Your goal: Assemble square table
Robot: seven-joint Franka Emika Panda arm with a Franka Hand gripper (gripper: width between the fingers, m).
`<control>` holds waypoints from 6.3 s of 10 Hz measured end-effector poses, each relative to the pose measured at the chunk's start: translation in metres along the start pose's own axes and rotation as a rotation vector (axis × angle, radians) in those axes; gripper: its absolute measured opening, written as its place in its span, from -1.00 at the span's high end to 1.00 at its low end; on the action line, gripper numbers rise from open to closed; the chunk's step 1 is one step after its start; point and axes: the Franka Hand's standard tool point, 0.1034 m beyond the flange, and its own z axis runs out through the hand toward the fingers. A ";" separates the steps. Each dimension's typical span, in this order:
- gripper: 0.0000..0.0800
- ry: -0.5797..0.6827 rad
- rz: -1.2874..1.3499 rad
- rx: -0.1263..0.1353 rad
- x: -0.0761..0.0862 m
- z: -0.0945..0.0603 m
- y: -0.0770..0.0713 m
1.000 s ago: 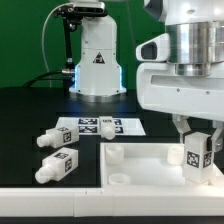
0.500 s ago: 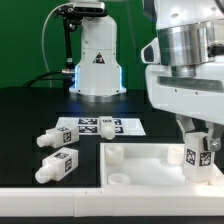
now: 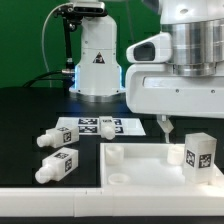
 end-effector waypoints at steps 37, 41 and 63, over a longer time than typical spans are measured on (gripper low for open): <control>0.29 0.096 -0.126 -0.059 0.000 0.008 -0.005; 0.29 0.104 0.447 -0.026 0.000 0.008 -0.003; -0.62 0.075 1.332 0.145 -0.013 -0.033 -0.007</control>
Offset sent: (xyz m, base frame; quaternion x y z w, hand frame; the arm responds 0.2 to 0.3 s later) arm 0.0124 0.0040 -0.0032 -0.0226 0.0047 -0.4645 0.8852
